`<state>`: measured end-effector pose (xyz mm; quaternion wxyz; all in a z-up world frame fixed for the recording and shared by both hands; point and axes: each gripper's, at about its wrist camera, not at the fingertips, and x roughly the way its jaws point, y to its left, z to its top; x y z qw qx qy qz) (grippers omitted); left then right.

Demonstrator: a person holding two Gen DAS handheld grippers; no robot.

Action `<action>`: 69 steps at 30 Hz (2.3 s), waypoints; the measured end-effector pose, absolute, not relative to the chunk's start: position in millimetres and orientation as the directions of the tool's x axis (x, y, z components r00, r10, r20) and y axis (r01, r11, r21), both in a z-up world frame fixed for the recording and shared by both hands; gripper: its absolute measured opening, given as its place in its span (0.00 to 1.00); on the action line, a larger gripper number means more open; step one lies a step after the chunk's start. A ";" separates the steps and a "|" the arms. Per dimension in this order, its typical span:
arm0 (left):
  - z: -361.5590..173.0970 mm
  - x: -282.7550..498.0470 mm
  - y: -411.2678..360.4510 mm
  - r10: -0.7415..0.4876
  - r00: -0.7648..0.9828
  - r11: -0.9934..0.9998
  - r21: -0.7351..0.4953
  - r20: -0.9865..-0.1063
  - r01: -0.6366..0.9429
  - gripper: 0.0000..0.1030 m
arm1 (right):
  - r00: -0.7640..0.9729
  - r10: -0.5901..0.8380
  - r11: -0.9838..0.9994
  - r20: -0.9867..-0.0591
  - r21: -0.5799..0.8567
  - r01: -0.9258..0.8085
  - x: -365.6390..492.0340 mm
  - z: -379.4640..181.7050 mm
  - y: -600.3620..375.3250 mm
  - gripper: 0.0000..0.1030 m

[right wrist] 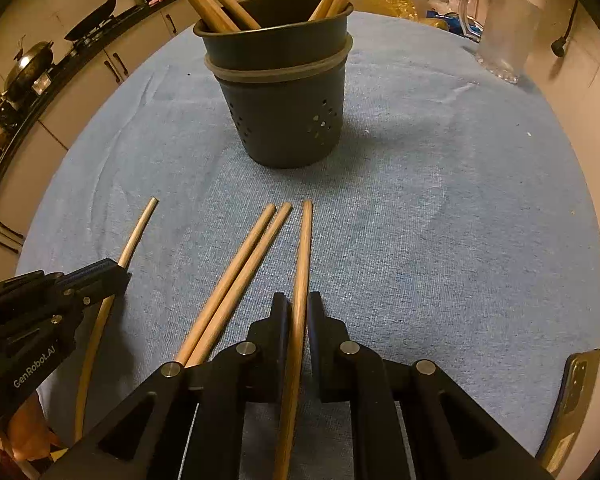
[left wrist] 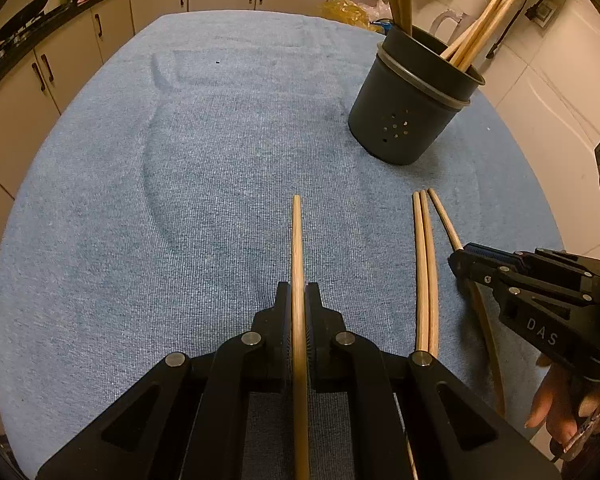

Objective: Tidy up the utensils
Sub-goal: 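Lift both chopsticks upright and carry them over the black holder cup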

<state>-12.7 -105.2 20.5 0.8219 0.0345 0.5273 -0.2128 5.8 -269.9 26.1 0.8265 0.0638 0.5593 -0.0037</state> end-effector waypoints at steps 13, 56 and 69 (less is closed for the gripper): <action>42.3 -18.5 -100.3 -0.356 0.425 0.900 -0.183 -0.832 0.397 0.06 | 0.497 0.106 0.984 -0.861 0.162 0.072 -8.5 48.7 -273.9 0.05; 145.6 -72.6 -72.5 -0.484 0.664 0.870 -0.230 -0.570 0.437 0.06 | 0.897 0.083 0.947 -0.434 0.315 0.064 -101.1 154.0 -282.7 0.06; 146.5 -71.9 -76.8 -0.491 0.658 0.866 -0.235 -0.570 0.442 0.06 | 0.898 0.090 0.939 -0.430 0.338 0.068 -100.6 156.4 -288.1 0.06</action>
